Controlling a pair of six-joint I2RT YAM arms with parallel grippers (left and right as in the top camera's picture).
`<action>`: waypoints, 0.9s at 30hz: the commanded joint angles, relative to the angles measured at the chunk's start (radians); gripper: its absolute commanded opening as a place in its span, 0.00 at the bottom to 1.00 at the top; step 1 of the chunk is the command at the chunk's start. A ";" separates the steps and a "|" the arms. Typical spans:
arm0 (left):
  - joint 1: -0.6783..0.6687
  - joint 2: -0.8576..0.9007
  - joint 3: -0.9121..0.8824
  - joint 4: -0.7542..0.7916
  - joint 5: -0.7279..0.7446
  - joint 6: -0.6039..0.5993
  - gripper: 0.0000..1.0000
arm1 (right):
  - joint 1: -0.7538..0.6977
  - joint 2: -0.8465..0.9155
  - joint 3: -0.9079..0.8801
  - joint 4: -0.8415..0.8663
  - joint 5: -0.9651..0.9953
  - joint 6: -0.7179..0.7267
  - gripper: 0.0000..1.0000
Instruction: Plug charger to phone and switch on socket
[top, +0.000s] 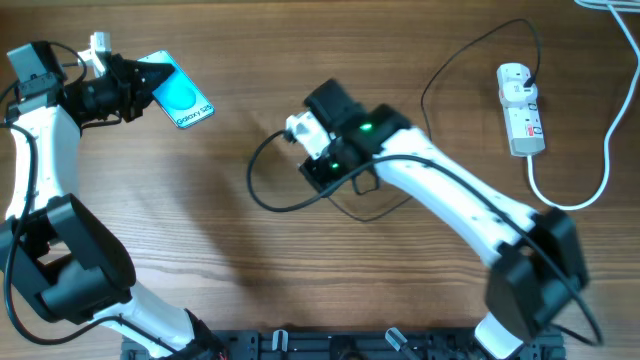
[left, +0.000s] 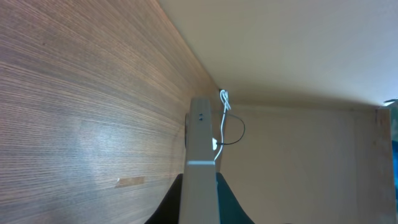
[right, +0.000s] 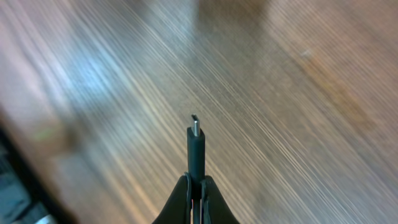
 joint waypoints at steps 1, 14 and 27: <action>-0.018 -0.026 0.005 0.005 0.069 0.010 0.04 | -0.018 -0.035 0.005 -0.041 -0.209 0.002 0.05; -0.232 -0.030 0.005 0.307 0.420 0.014 0.04 | -0.144 -0.035 0.003 0.028 -1.048 0.053 0.04; -0.241 -0.032 0.006 0.612 0.413 -0.359 0.04 | -0.145 -0.034 -0.003 0.396 -0.940 0.388 0.04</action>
